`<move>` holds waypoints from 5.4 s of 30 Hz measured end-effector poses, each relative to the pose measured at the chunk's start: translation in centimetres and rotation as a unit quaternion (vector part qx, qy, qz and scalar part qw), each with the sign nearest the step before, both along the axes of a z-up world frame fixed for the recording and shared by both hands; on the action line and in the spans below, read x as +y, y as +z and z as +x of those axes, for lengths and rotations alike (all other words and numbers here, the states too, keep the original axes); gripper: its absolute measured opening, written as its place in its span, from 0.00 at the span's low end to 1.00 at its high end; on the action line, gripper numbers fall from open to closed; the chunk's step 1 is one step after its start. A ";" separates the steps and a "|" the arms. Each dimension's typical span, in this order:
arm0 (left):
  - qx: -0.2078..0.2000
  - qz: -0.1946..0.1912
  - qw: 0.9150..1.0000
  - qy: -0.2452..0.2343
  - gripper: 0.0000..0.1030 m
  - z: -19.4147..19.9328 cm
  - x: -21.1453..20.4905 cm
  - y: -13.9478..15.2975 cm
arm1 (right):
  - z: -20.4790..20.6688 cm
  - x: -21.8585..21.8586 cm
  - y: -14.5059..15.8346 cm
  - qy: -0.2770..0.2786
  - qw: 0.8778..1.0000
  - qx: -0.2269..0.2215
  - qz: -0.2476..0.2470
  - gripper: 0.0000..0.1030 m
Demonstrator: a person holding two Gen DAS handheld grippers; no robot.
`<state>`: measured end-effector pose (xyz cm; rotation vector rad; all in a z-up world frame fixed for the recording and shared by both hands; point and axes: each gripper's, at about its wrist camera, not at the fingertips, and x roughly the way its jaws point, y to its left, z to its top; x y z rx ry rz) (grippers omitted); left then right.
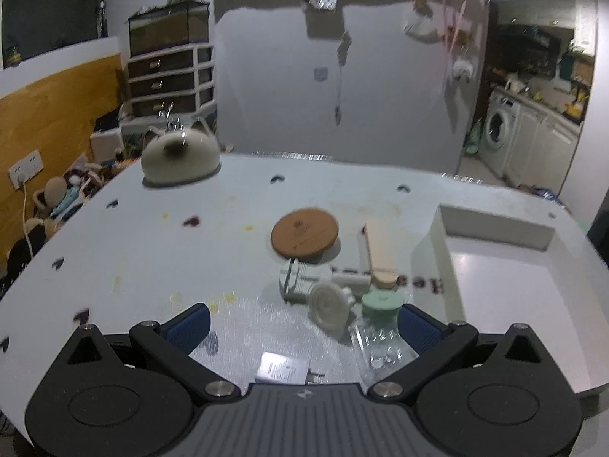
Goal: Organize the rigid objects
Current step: 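Move the left gripper down to the white charger and close on it, then carry the charger with the left gripper into the white tray and release, then move the left gripper to the clear plastic parts box and grasp it, then carry the clear box with the left gripper into the tray and release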
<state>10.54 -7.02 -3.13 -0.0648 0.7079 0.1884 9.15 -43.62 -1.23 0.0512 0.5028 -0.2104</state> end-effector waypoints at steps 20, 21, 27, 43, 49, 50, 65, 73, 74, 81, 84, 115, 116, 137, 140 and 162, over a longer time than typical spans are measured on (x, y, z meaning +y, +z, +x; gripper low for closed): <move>0.089 -0.010 0.995 0.043 1.00 2.6 -0.4 -7.5 | 6.1 -5.9 -9.1 0.047 0.983 0.166 0.060 0.61; 0.090 -0.015 0.995 0.044 1.00 2.7 -0.2 -7.6 | 6.3 -5.8 -9.4 0.045 0.982 0.172 0.062 0.53; 0.092 -0.030 0.994 0.041 0.85 3.4 1.2 -8.0 | 7.1 -5.3 -10.4 0.063 0.975 0.195 0.081 0.29; 0.103 -0.064 0.993 0.013 0.47 4.0 3.3 -8.2 | 7.9 -4.7 -11.1 0.037 0.971 0.224 0.078 0.06; 0.082 -0.092 0.992 0.007 0.47 3.8 2.3 -6.2 | 8.1 -4.3 -11.1 0.040 0.970 0.234 0.059 0.06; 0.082 -0.094 0.992 0.004 0.47 3.9 1.9 -5.7 | 8.2 -4.3 -11.1 0.040 0.969 0.235 0.058 0.06; 0.111 -0.165 0.974 -0.108 0.47 7.0 -9.5 -1.7 | 8.2 -4.2 -11.1 0.037 0.969 0.237 0.057 0.06; 0.164 -0.161 0.964 -0.135 0.47 7.7 -14.0 -4.1 | 8.3 -4.0 -11.1 0.030 0.969 0.240 0.055 0.07; 0.171 -0.162 0.963 -0.130 0.47 7.9 -14.2 -4.4 | 8.3 -3.9 -11.1 0.032 0.969 0.241 0.049 0.07; 0.214 -0.159 0.956 -0.118 0.47 9.1 -15.9 -6.5 | 8.5 -3.7 -11.1 0.038 0.967 0.248 0.039 0.08; 0.224 -0.154 0.955 -0.117 0.47 9.2 -16.2 -7.0 | 8.5 -3.8 -11.1 0.040 0.967 0.247 0.045 0.07; 0.105 -0.132 0.969 -0.179 1.00 6.8 -11.3 -1.4 | 8.3 -4.5 -11.2 0.047 0.968 0.237 0.065 0.06; 0.103 -0.126 0.971 -0.175 1.00 6.8 -10.8 -1.5 | 8.3 -4.4 -11.2 0.048 0.968 0.236 0.064 0.06; 0.144 -0.068 0.986 -0.049 0.93 10.6 -4.5 -8.5 | 8.3 -4.4 -11.3 0.035 0.969 0.237 0.066 0.07; 0.148 -0.069 0.985 -0.053 0.92 11.5 -4.7 -9.0 | 8.3 -4.4 -11.3 0.035 0.969 0.237 0.066 0.07; 0.177 -0.013 0.977 -0.119 0.73 7.4 -3.0 -9.9 | 8.3 -4.3 -11.3 0.036 0.969 0.236 0.065 0.07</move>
